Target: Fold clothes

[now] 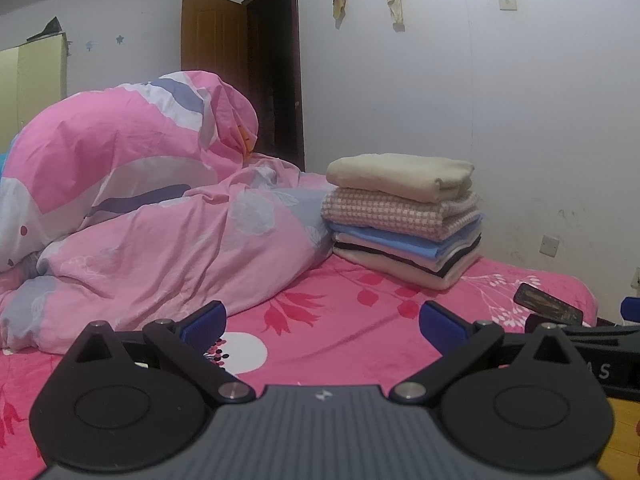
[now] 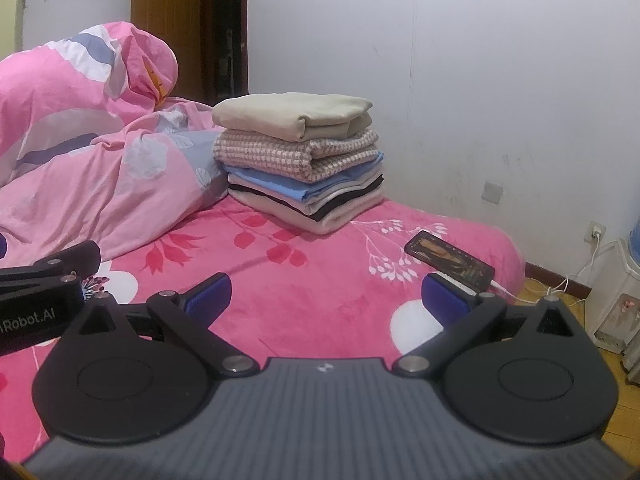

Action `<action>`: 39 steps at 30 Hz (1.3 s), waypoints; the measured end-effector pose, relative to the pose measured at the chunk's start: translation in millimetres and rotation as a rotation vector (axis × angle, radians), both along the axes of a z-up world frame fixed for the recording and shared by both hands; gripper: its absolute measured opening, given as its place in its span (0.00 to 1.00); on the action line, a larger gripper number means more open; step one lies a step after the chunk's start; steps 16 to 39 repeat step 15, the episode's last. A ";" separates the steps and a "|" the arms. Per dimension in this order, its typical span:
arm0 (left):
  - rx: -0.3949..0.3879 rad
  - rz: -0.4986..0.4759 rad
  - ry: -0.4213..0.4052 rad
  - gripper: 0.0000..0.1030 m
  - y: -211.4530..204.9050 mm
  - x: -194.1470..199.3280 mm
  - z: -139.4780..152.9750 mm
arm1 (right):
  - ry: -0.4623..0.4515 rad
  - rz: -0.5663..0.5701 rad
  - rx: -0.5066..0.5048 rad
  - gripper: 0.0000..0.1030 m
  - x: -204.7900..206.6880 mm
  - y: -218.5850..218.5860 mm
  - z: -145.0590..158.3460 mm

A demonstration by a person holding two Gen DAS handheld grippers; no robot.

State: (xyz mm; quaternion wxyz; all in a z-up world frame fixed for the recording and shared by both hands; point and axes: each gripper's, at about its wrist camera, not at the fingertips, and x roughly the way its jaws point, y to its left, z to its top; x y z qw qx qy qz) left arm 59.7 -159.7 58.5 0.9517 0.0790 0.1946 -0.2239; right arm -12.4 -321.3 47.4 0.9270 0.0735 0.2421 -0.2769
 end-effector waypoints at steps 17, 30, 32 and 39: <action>0.001 -0.004 0.003 1.00 -2.9 2.0 0.9 | 0.001 -0.002 0.010 0.99 0.7 -2.8 -0.9; 0.001 -0.004 0.003 1.00 -2.9 2.0 0.9 | 0.001 -0.002 0.010 0.99 0.7 -2.8 -0.9; 0.001 -0.004 0.003 1.00 -2.9 2.0 0.9 | 0.001 -0.002 0.010 0.99 0.7 -2.8 -0.9; 0.001 -0.004 0.003 1.00 -2.9 2.0 0.9 | 0.001 -0.002 0.010 0.99 0.7 -2.8 -0.9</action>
